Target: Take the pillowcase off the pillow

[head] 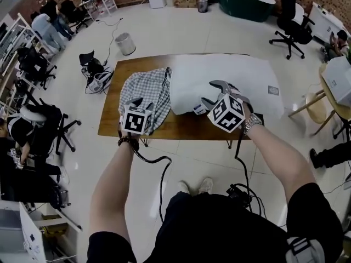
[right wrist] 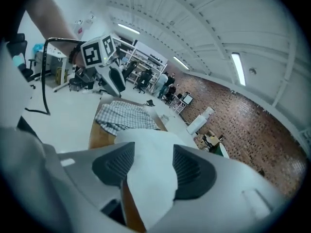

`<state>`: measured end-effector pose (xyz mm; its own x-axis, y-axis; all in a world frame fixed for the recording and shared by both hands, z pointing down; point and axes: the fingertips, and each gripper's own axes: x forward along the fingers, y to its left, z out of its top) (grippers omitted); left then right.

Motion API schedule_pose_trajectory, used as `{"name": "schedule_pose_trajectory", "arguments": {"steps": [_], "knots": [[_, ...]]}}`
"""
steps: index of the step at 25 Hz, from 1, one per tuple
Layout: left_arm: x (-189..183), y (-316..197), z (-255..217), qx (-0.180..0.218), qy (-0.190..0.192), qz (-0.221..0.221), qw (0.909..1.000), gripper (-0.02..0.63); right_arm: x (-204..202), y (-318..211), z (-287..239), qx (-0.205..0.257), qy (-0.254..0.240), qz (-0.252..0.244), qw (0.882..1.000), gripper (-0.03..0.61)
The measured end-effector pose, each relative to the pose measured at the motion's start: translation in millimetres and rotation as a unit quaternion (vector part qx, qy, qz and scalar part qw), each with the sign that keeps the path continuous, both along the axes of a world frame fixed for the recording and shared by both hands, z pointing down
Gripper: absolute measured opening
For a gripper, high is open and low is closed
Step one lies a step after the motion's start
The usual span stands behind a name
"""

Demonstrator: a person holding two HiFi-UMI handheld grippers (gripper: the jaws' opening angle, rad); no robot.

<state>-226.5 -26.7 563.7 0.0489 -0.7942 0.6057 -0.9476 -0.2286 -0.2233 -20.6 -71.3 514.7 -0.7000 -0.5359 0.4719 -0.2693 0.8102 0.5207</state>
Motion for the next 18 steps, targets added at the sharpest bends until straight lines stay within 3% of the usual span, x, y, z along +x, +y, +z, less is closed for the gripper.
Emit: {"name": "schedule_pose_trajectory", "arguments": {"steps": [6, 10, 12, 15, 18], "knots": [[51.4, 13.7, -70.4, 0.093, 0.059, 0.053, 0.9924, 0.141, -25.2, 42.9, -45.0, -0.007, -0.075, 0.028, 0.997, 0.201], [78.9, 23.3, -111.7, 0.142, 0.086, 0.083, 0.9826, 0.07, -26.3, 60.4, -70.8, -0.002, -0.122, 0.056, 0.991, 0.116], [89.1, 32.1, -129.1, 0.155, 0.097, 0.094, 0.9787, 0.007, -24.7, 71.9, -87.3, 0.004, -0.146, 0.07, 0.987, 0.069], [96.7, 51.9, -146.5, 0.159, 0.121, 0.116, 0.9729, 0.005, -31.0, 94.1, -107.9, 0.014, -0.173, 0.088, 0.981, 0.004], [101.7, 78.9, -164.8, 0.168, 0.138, 0.136, 0.9667, 0.004, -38.7, 121.9, -126.1, 0.021, -0.192, 0.098, 0.976, 0.001]]}}
